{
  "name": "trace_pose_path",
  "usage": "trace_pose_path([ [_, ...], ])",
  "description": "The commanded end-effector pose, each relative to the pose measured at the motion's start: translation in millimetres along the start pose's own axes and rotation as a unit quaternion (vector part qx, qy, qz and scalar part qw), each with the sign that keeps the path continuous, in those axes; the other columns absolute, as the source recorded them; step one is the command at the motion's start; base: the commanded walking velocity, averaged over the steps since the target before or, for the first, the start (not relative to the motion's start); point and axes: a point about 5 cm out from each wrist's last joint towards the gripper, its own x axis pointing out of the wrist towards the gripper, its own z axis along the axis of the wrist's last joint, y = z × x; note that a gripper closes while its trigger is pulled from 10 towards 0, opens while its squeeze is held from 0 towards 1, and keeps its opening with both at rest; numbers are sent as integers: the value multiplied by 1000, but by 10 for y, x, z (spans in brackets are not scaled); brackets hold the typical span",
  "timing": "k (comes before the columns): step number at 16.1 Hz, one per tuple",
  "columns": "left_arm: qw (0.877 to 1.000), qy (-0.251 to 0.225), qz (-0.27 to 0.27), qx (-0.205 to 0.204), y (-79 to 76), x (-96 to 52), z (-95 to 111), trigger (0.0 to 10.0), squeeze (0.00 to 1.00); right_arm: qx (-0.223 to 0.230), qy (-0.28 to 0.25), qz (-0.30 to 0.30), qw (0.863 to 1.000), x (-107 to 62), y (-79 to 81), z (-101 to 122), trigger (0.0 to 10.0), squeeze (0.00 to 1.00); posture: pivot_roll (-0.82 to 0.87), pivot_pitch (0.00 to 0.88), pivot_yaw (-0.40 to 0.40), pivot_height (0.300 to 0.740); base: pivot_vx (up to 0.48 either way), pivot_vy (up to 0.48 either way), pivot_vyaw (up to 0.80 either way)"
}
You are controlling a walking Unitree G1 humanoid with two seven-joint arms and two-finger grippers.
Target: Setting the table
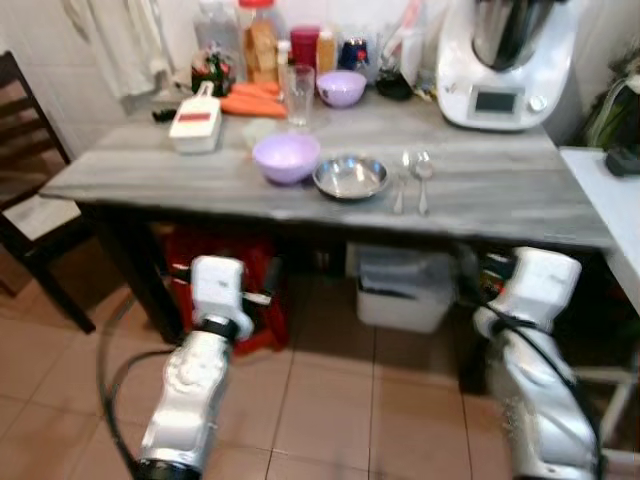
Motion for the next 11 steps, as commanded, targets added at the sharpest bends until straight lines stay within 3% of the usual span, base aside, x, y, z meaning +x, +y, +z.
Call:
trace_pose_path([
  [1,1000,-4,-8,2,-47,22,15,10000,0,-3,-8,-8,1000,20,-35,34,10000,0,-92,0,62,740,-247,0,0],
  [3,1000,-6,-9,-1,-58,16,18,10000,0,-1,-11,-12,1000,20,-45,38,10000,0,-90,0,69,740,-261,0,0],
  [9,999,-19,-30,5,-68,32,50,10000,0,-3,-11,-7,1000,25,-22,34,10000,0,-92,0,66,740,0,0,0],
  [11,999,-20,-34,-3,-87,48,57,10000,0,-4,-12,-7,1000,43,-26,51,10000,0,-96,8,60,740,0,-266,0],
])
